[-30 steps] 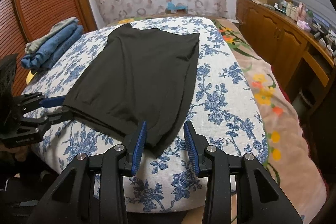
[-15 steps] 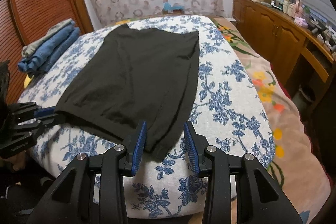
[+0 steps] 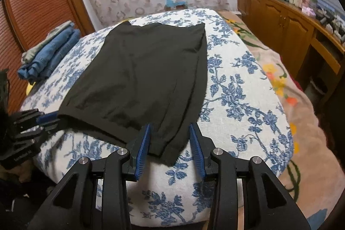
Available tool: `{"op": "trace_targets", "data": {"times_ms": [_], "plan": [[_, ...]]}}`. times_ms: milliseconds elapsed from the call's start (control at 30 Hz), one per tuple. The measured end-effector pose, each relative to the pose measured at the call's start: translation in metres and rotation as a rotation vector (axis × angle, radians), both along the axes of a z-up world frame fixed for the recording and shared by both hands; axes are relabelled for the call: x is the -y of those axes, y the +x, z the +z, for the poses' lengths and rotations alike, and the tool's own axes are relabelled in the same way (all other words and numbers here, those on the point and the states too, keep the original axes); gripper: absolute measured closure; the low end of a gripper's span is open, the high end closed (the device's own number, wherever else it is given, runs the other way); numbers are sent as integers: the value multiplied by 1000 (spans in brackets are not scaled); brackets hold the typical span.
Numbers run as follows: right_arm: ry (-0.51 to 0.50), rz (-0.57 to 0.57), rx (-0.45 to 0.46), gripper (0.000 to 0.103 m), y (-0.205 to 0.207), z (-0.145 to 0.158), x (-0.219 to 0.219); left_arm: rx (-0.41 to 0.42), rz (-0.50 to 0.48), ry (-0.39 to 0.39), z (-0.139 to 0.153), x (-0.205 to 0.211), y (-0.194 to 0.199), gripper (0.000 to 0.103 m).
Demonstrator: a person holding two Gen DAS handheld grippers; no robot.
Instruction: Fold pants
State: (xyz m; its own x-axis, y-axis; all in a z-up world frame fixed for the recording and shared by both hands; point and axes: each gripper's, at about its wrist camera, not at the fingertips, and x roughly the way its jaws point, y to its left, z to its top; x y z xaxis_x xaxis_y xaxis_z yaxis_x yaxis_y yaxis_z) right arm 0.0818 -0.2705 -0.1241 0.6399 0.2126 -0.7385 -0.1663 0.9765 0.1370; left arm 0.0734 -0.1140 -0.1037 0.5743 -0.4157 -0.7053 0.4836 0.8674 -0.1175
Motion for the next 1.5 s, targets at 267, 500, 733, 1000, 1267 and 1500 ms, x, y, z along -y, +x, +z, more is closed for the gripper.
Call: {"op": "trace_targets", "data": {"times_ms": [267,500,733,1000,1267,1500], "plan": [[-19,76,11,91,-2,0,-9,32,-4,-18,9,-2,-1,92],[26,116,61,98,-2,23,-8,122,5,-55,49,-10,1,94],[31,148,212,99,-3,88,-16,260,20,-73,116,-25,0,96],[49,235,358,99,-10,162,-42,385,55,-96,190,-56,-15,96],[92,335,446,101,-1,202,-79,442,120,-82,206,-85,-16,96],[79,358,302,101,44,139,-103,308,156,-68,145,-104,20,96]]}}
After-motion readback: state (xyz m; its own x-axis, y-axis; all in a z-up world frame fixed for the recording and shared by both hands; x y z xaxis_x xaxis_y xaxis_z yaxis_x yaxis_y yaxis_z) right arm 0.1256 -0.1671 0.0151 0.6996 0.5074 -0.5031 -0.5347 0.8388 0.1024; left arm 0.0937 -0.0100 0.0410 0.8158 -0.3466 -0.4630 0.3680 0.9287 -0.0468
